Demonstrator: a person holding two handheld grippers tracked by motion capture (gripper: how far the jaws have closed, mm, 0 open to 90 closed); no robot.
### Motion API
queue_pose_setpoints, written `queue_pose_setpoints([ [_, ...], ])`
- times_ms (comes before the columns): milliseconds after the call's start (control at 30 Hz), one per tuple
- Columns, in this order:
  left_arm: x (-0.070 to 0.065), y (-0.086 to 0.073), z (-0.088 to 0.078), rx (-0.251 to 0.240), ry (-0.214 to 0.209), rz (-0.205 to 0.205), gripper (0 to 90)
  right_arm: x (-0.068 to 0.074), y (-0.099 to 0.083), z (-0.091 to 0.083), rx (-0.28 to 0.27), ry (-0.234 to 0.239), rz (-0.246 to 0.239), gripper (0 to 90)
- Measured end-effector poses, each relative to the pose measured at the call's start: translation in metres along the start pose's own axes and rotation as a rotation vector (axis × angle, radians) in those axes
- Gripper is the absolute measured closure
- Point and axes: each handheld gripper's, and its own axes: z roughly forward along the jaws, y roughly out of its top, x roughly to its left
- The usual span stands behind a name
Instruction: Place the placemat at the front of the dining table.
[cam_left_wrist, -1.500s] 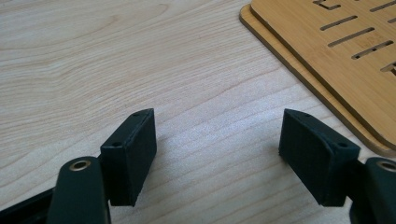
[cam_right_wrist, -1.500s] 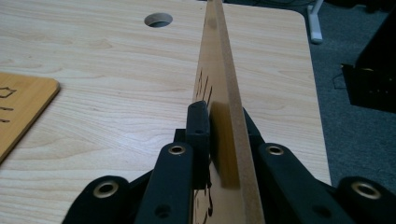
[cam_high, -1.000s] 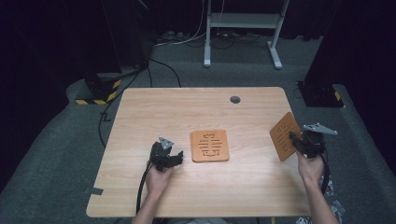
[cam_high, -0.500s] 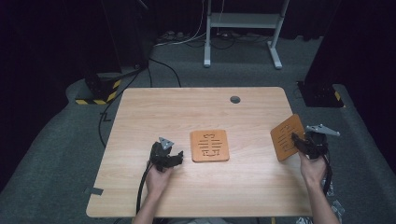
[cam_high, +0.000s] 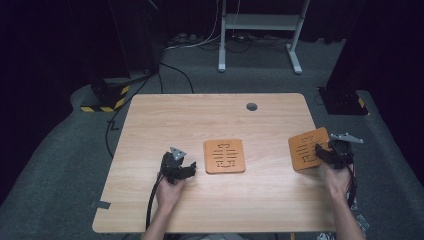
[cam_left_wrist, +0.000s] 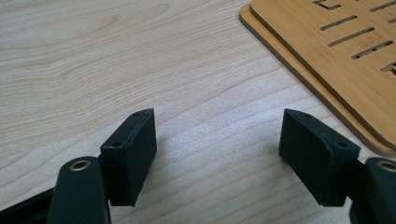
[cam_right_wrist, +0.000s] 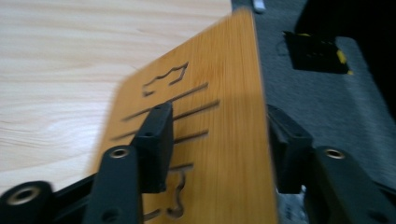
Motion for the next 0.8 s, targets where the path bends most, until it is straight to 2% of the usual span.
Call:
queue_pose_setpoints([
  [33, 0.000, 0.000, 0.000, 0.000, 0.000, 0.000, 27.6, -0.002, 0.000, 0.000, 0.025, 0.007, -0.017, 41.4],
  [67, 0.000, 0.000, 0.000, 0.000, -0.001, 0.000, 27.6, -0.002, 0.000, 0.000, 0.027, -0.002, -0.008, 38.5],
  [133, 0.000, 0.000, 0.000, -0.001, -0.001, 0.001, 27.4, -0.002, -0.001, 0.002, -0.003, -0.021, 0.014, 35.3],
  [267, 0.000, 0.000, 0.000, 0.000, 0.000, 0.000, 27.4, -0.005, 0.000, 0.001, -0.021, -0.004, 0.053, 32.4],
  [333, 0.000, 0.000, 0.000, -0.001, -0.001, 0.001, 27.4, -0.005, -0.001, 0.000, -0.025, 0.004, 0.046, 31.8],
  [367, 0.000, 0.000, 0.000, 0.000, -0.002, 0.001, 27.4, -0.005, -0.001, -0.003, -0.015, 0.031, 0.048, 31.6],
  [400, 0.000, 0.000, 0.000, -0.001, -0.001, 0.001, 27.4, -0.005, -0.002, -0.003, -0.037, 0.036, 0.048, 31.5],
  [500, 0.000, 0.000, 0.000, 0.000, 0.000, 0.001, 27.4, -0.001, -0.004, -0.009, -0.042, 0.085, 0.059, 31.2],
  [633, 0.000, 0.000, 0.000, 0.000, 0.000, 0.000, 27.4, 0.009, -0.008, -0.017, -0.069, 0.137, 0.064, 31.7],
  [800, 0.000, 0.000, 0.000, -0.001, -0.001, 0.001, 27.5, 0.025, -0.014, -0.026, -0.094, 0.197, 0.046, 32.4],
])
